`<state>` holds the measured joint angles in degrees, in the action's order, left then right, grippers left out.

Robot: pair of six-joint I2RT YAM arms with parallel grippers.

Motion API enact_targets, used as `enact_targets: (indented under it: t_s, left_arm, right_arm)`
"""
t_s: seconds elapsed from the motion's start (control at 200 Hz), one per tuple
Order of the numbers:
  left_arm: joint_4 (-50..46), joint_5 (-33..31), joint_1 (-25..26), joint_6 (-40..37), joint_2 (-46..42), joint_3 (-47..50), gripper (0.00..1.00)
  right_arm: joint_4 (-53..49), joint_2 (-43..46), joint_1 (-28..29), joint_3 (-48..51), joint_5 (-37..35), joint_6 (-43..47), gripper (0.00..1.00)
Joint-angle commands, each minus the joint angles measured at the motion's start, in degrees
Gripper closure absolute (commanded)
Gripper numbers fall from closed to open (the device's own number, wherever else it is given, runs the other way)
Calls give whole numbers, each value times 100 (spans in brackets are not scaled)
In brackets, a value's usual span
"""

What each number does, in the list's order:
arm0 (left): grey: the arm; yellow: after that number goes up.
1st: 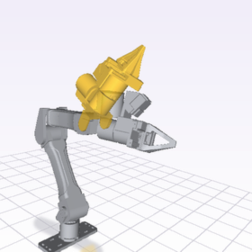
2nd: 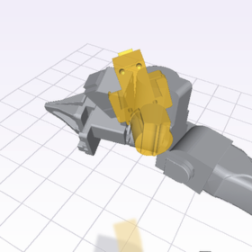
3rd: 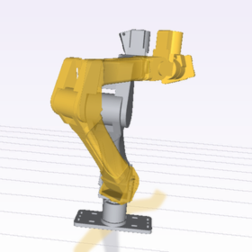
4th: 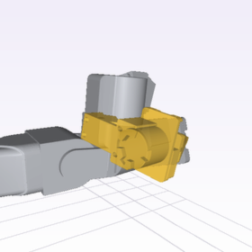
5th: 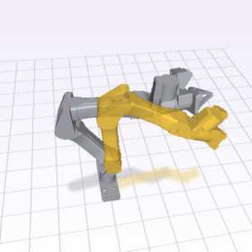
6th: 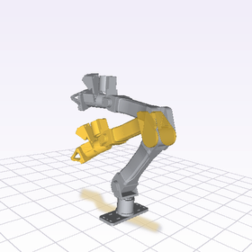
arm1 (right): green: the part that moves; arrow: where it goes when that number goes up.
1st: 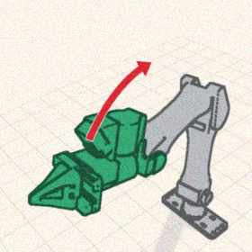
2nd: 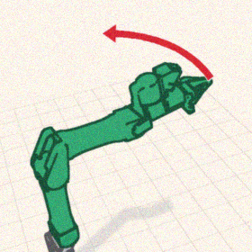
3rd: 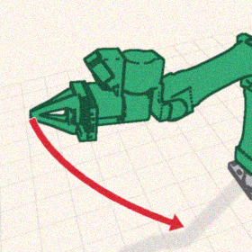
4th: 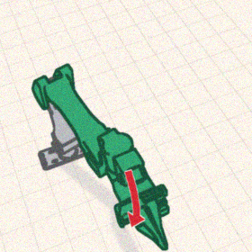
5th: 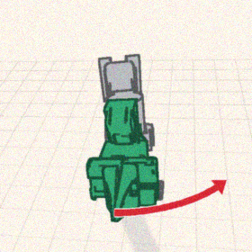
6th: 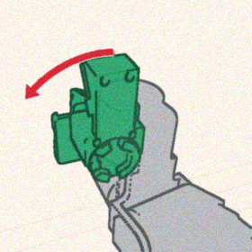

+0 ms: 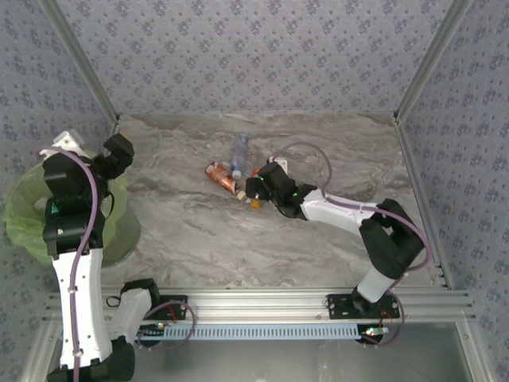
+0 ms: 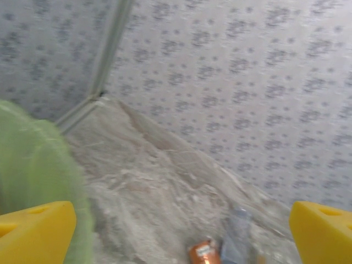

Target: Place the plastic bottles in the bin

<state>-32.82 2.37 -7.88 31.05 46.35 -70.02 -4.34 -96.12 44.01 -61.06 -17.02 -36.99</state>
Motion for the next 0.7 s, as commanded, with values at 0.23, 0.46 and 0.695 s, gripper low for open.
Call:
enact_targets:
  t_s: [0.23, 0.46, 0.695]
  left_arm:
    - [447, 1897, -18, 162, -276, 425, 1]
    - [481, 1981, -17, 173, -369, 648, 1]
    - [662, 2354, 421, 149, -150, 646, 1]
  right_arm:
    - [-916, -1180, -55, -1195, -517, -605, 1]
    - [-965, -1667, -96, -1500, -723, -692, 9]
    - [-1070, -2112, -122, -1804, -732, -583, 14]
